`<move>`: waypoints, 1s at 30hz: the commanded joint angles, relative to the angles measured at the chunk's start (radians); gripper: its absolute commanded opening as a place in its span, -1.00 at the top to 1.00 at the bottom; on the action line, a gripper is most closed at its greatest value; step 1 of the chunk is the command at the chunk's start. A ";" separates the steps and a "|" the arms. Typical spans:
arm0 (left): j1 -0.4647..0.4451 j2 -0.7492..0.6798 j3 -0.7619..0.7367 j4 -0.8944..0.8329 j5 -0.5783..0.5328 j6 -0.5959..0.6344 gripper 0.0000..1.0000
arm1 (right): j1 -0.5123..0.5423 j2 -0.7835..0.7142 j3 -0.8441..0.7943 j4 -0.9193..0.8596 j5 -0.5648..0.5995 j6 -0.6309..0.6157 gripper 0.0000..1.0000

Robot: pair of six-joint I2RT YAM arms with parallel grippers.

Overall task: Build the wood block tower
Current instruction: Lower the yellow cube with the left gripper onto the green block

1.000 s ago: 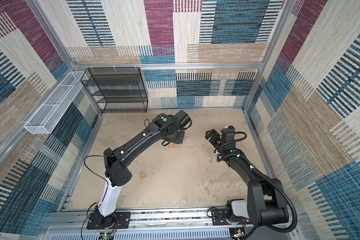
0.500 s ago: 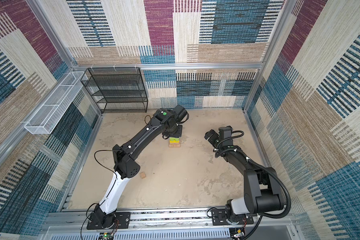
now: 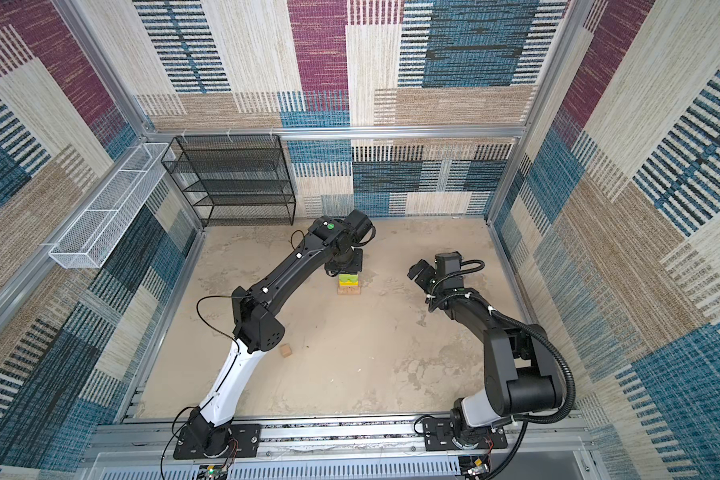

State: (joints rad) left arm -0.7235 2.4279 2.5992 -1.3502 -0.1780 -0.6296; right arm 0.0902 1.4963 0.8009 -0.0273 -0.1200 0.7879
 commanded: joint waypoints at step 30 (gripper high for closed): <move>0.009 0.034 0.032 -0.008 -0.004 -0.038 0.99 | 0.000 0.030 0.018 0.028 -0.026 -0.024 -0.99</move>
State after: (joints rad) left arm -0.7155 2.4619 2.6274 -1.3502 -0.1776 -0.6518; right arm 0.0902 1.5272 0.8165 -0.0261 -0.1387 0.7689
